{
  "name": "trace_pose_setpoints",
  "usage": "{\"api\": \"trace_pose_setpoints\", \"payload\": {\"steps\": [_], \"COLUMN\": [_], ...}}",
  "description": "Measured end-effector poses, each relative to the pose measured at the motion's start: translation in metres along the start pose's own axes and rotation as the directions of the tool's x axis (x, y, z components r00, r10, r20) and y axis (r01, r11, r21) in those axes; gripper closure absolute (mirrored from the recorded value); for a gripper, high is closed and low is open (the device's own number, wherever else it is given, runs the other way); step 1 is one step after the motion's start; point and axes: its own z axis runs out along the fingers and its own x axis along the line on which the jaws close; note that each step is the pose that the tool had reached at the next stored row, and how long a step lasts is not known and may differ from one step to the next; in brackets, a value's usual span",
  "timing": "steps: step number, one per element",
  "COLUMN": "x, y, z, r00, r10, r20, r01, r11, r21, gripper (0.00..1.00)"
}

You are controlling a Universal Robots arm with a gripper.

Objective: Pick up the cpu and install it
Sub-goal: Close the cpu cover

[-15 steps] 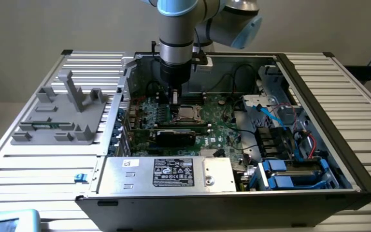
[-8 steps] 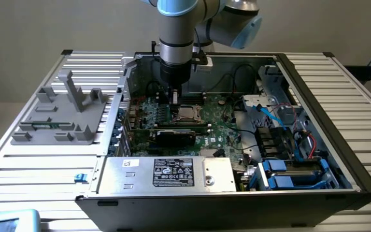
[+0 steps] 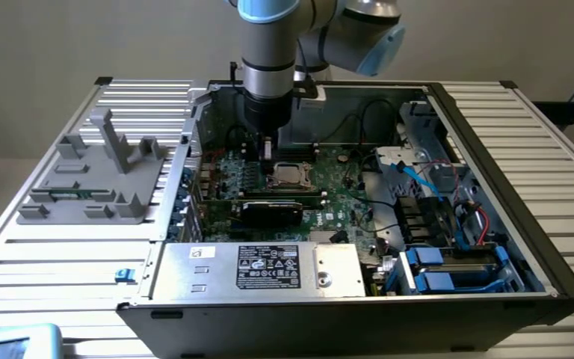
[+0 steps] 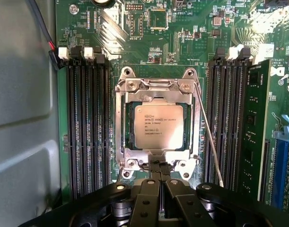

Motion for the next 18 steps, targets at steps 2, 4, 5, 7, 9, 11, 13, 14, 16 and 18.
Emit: {"api": "trace_pose_setpoints", "payload": {"steps": [2, 4, 5, 7, 9, 11, 13, 14, 16, 18], "x": [0.0, 0.0, -0.001, -0.001, -0.001, -0.002, -0.002, -0.002, -0.002, -0.002], "y": [-0.0007, -0.0012, -0.0014, -0.0019, -0.0023, -0.0025, -0.0027, -0.003, -0.0038, -0.005], "z": [-0.0055, -0.0114, -0.0148, -0.0215, -0.028, -0.0331, -0.038, -0.0404, -0.0449, -0.0489], "r00": [1.0, 1.0, 1.0, 1.0, 1.0, 1.0, 1.0, 1.0, 1.0, 1.0], "r10": [0.0, 0.0, 0.0, 0.0, 0.0, 0.0, 0.0, 0.0, 0.0, 0.0], "r20": [-0.0019, -0.0032, -0.0035, -0.004, -0.0047, -0.0051, -0.0058, -0.0062, -0.0068, -0.0081], "r01": [0.0, 0.0, 0.0, 0.0, 0.0, 0.0, 0.0, 0.0, 0.0, 0.0], "r11": [1.0, 1.0, 1.0, 1.0, 1.0, 1.0, 1.0, 1.0, 1.0, 0.9999], "r21": [-0.0003, -0.0006, -0.0005, -0.0006, -0.0011, -0.0026, -0.0044, -0.0055, -0.0085, -0.0126], "gripper": [0.89, 0.89, 0.89, 0.89, 0.89, 0.89, 0.89, 0.89, 0.89, 0.89]}}
